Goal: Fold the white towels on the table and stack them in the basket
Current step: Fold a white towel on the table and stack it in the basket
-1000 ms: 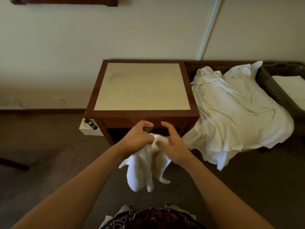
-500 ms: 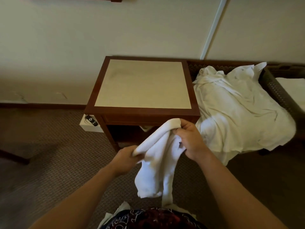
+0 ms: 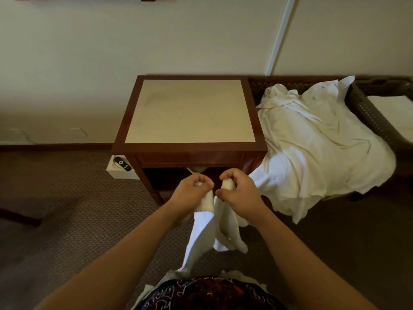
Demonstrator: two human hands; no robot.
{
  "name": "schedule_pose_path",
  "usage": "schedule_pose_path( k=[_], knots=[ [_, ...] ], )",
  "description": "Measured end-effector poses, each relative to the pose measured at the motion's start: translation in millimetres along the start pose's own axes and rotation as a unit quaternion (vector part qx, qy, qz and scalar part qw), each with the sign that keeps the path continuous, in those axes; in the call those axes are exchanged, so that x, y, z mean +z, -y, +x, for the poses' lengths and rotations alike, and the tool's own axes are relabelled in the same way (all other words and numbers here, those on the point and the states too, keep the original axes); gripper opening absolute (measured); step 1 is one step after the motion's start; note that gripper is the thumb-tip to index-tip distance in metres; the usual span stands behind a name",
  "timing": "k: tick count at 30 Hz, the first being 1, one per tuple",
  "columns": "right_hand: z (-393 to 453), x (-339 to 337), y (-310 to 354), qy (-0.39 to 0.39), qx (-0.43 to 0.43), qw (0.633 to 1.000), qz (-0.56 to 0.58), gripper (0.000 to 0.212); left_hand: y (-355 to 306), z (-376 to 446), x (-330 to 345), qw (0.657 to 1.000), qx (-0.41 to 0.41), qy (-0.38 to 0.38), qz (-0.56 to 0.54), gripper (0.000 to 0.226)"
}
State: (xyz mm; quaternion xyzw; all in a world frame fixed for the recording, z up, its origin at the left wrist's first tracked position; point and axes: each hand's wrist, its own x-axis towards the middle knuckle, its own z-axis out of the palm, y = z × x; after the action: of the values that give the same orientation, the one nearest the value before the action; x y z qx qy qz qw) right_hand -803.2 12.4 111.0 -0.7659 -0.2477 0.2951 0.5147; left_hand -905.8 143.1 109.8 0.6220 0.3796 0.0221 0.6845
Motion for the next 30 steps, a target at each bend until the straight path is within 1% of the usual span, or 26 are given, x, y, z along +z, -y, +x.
schedule_pose_path(
  k=[2, 5, 6, 8, 9, 11, 12, 15, 16, 17, 19, 20, 21, 22, 23, 24, 27, 30],
  knots=[
    [-2.7, -0.5, 5.4, -0.005, -0.017, 1.000, 0.021, 0.032, -3.2, -2.5, 0.8, 0.999, -0.009, 0.016, -0.045, 0.003],
    [-6.3, 0.5, 0.5, -0.018, -0.011, 0.997, 0.070, 0.033, -2.6, -3.9, -3.4, 0.998, -0.011, 0.014, -0.064, 0.008],
    [-7.2, 1.6, -3.5, -0.031, -0.005, 0.995, 0.090, 0.034, -2.6, -5.5, -5.5, 0.996, -0.013, 0.022, -0.090, 0.013],
    [-8.9, 4.3, -9.0, -0.066, 0.018, 0.987, 0.143, 0.035, -2.2, -10.9, -9.7, 0.991, -0.004, 0.058, -0.123, 0.030],
    [-9.2, 5.4, -10.0, -0.082, 0.031, 0.979, 0.183, 0.035, -0.9, -11.8, -11.7, 0.992, 0.016, 0.072, -0.103, 0.039],
    [-9.3, 8.0, -9.7, -0.099, 0.050, 0.965, 0.239, 0.033, 2.4, -14.1, -13.6, 0.994, 0.073, 0.081, -0.018, 0.049],
    [-8.9, 9.2, -8.4, -0.103, 0.051, 0.964, 0.240, 0.030, 2.7, -14.0, -13.4, 0.992, 0.100, 0.068, 0.023, 0.048],
    [-8.6, 14.3, -3.7, -0.104, 0.037, 0.969, 0.221, 0.022, -3.1, -10.8, -14.7, 0.978, 0.166, -0.021, 0.127, 0.023],
    [-9.4, 16.3, -1.7, -0.108, 0.029, 0.967, 0.227, 0.020, -5.1, -9.7, -15.0, 0.968, 0.188, -0.033, 0.163, 0.023],
    [-9.7, 18.3, -0.5, -0.115, 0.022, 0.965, 0.236, 0.018, -5.9, -8.2, -15.1, 0.955, 0.213, -0.037, 0.205, 0.024],
    [-8.7, 21.8, 1.9, -0.134, 0.017, 0.959, 0.248, 0.016, -6.1, -5.6, -15.8, 0.916, 0.267, -0.043, 0.296, 0.017],
    [-8.2, 23.1, 3.0, -0.143, 0.017, 0.958, 0.249, 0.016, -4.7, -3.7, -16.5, 0.898, 0.291, -0.037, 0.329, 0.014],
    [-7.3, 24.1, 3.5, -0.149, 0.017, 0.957, 0.249, 0.016, -3.7, -2.0, -16.8, 0.890, 0.300, -0.018, 0.341, 0.014],
    [-6.7, 24.8, 3.5, -0.152, 0.019, 0.956, 0.250, 0.015, -4.4, -2.8, -16.7, 0.896, 0.291, 0.009, 0.336, 0.014],
    [-6.0, 25.2, 3.0, -0.152, 0.021, 0.956, 0.250, 0.014, -5.7, -5.3, -16.3, 0.908, 0.273, 0.034, 0.316, 0.015],
    [-5.8, 24.9, 2.7, -0.150, 0.019, 0.957, 0.246, 0.011, -6.1, -7.4, -16.2, 0.916, 0.265, 0.043, 0.298, 0.017],
    [-7.2, 22.6, 4.3, -0.135, 0.011, 0.962, 0.235, 0.013, -3.4, -10.0, -15.6, 0.925, 0.284, 0.009, 0.253, 0.018],
    [-9.3, 17.5, 6.7, -0.101, 0.009, 0.964, 0.244, 0.011, 0.2, -10.2, -13.1, 0.928, 0.300, -0.017, 0.218, 0.013]
  ],
)
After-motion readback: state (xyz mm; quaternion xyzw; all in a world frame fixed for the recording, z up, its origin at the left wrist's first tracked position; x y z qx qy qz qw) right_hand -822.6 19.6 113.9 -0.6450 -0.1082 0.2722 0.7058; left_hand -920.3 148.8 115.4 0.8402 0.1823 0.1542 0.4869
